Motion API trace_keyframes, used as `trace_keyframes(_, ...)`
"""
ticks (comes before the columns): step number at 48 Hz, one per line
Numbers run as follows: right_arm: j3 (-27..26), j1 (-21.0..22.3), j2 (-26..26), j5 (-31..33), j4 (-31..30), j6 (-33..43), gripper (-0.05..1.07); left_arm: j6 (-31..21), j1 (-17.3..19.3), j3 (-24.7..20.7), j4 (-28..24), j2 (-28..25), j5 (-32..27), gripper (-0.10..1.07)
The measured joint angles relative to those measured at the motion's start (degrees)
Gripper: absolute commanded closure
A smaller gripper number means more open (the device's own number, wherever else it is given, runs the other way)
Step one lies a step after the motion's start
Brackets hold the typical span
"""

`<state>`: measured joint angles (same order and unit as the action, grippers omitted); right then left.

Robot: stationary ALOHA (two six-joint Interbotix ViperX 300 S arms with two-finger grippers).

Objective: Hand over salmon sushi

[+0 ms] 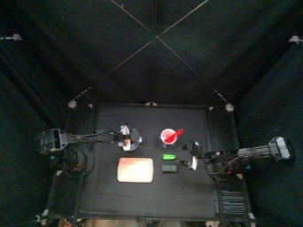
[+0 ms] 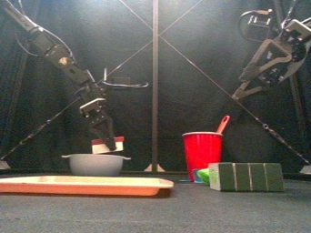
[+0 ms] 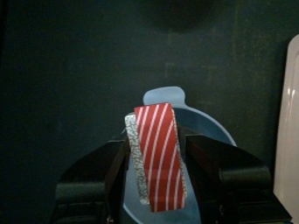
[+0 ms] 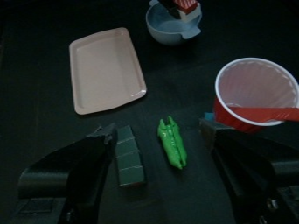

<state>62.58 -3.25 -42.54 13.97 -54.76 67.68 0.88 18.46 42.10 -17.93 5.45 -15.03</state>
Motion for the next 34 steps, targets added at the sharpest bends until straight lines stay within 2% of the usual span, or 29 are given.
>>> trace_keyframes(5, 0.00, 0.00, 0.00, 0.00, 0.00, -0.09, 0.00, 0.00, -1.05, -0.97, 0.00, 0.62, 0.00, 0.31)
trace_keyframes(17, -0.53, 0.18, 0.00, 0.09, -2.81, -0.35, 0.00, -0.44, -6.24, -5.27, 0.44, 1.41, 2.90, 0.31)
trace_keyframes(24, -0.97, 0.26, 0.00, 0.26, -5.27, -0.44, 0.00, -0.79, -8.26, -6.94, 4.13, 1.41, 7.65, 0.31)
trace_keyframes(34, -1.58, -0.26, 0.00, 0.26, -3.25, -0.35, 0.00, -0.62, -10.63, -7.21, 9.49, -0.26, 18.11, 0.31)
